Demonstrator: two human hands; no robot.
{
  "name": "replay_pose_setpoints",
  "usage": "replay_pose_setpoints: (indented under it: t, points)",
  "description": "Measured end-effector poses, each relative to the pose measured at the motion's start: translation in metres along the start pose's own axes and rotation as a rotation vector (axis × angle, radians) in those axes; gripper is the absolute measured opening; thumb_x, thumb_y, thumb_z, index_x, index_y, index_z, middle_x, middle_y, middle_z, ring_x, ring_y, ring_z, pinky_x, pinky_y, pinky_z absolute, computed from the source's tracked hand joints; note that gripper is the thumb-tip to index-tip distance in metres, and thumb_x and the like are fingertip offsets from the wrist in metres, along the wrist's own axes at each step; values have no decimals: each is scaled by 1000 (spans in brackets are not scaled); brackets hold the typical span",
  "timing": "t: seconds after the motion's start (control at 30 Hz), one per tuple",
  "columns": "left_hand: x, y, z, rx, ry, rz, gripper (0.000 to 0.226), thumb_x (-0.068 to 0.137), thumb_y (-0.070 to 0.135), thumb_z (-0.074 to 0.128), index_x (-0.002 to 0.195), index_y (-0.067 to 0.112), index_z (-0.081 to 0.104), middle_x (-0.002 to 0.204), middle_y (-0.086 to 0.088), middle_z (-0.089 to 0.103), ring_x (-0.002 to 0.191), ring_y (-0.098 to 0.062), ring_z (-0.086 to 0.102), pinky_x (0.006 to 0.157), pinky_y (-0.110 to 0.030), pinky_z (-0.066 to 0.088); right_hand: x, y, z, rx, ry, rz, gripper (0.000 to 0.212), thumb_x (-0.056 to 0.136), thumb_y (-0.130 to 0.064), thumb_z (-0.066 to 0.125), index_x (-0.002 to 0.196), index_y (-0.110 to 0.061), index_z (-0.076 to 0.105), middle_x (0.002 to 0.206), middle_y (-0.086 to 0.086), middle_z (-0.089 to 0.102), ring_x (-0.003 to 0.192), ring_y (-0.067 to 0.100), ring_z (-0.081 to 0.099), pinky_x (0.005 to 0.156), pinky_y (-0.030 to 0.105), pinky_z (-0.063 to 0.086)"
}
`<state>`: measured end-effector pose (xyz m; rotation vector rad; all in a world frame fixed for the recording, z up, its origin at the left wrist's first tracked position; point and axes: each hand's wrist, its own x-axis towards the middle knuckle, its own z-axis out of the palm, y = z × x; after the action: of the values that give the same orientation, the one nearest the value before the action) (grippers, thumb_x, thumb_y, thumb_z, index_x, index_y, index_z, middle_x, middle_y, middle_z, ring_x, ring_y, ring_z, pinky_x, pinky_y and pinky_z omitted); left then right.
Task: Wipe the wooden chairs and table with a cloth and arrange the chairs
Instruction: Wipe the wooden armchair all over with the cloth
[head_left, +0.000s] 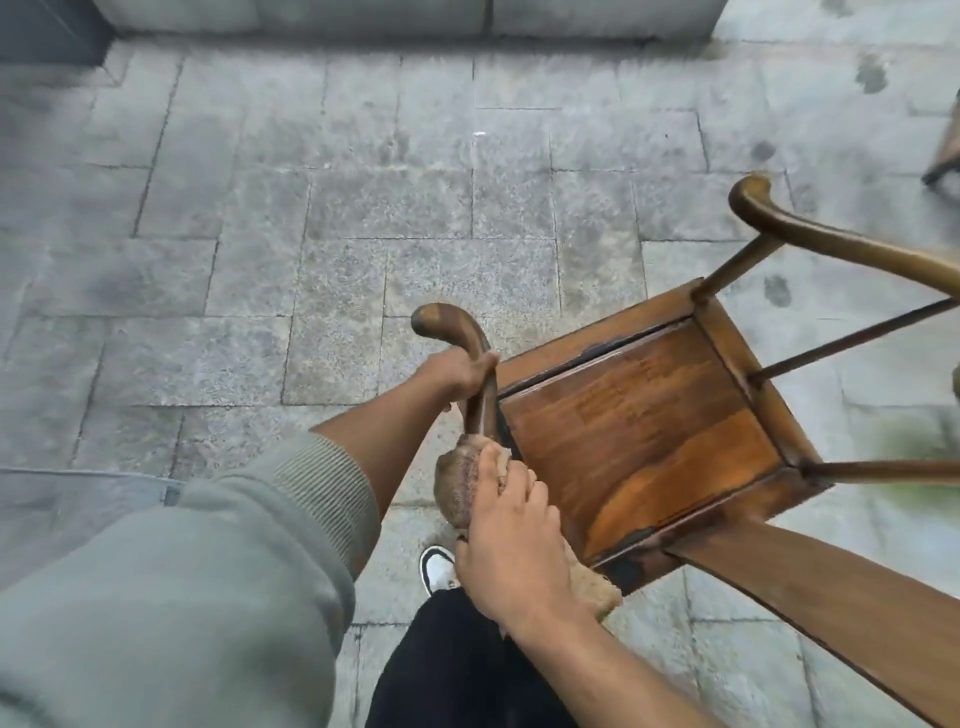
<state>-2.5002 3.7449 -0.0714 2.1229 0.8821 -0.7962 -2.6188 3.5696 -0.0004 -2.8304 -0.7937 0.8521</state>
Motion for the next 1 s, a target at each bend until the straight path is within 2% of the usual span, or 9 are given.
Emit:
replay_pose_setpoints:
  t: [0.1,0.23,0.37,0.43,0.53,0.6,0.77,0.9,1.0]
  points:
    - [19,5,-16,-116,71,-5,61,101,55,35,116,-1,56,90,-18,64,84,-37,67,73,-45,60,39,-5,-1,69,38,20,100,89,-43,64,162,-11,3,150,16,30,129,36,39,104,48,42]
    - [39,-13,-25,-65,244,-70,66,98,50,41,141,0,40,135,-26,53,113,-41,59,90,-44,52,92,-27,-2,218,46,170,100,91,-41,67,161,-11,2,154,16,26,134,39,37,107,50,41]
    - [79,-35,-49,-83,447,-65,47,98,38,42,133,7,44,133,-17,48,105,-34,56,75,-38,39,152,-24,-5,231,69,254,93,91,-38,69,162,-18,12,158,14,27,136,40,38,109,52,40]
    - [112,-39,-63,-138,317,49,31,98,34,47,116,10,55,119,-11,58,93,-25,57,75,-36,42,192,-24,-12,221,100,268,85,91,-38,70,159,-23,22,156,10,33,133,38,43,110,50,41]
    - [140,-35,-80,-519,-22,60,27,100,31,49,88,13,66,92,-12,74,70,-23,70,71,-44,61,244,-21,-29,174,116,157,76,90,-45,72,154,-29,34,144,6,47,121,32,54,108,46,45]
    - [160,-41,-97,-671,-153,-15,32,102,36,47,89,13,66,82,-11,73,61,-21,71,64,-44,62,277,-30,-35,129,80,83,76,86,-55,73,150,-33,40,137,3,52,116,28,57,105,45,46]
    - [190,-62,-112,-844,-356,-143,47,102,49,41,105,9,64,93,-13,76,82,-31,74,67,-40,58,315,-43,-31,194,57,52,70,81,-70,70,140,-38,50,121,-3,56,107,21,56,98,43,48]
    - [181,-57,-98,-1050,-423,-177,54,103,50,34,118,12,68,106,-16,75,88,-31,73,66,-43,59,327,-28,-33,570,140,194,48,86,-50,78,127,-29,65,117,-5,66,104,16,61,96,37,51]
    - [173,-45,-86,-722,-245,-65,43,102,42,38,95,12,67,95,-16,74,87,-36,72,77,-47,58,324,-18,-31,844,284,422,46,88,-33,81,130,-24,64,120,-3,70,109,17,63,91,27,47]
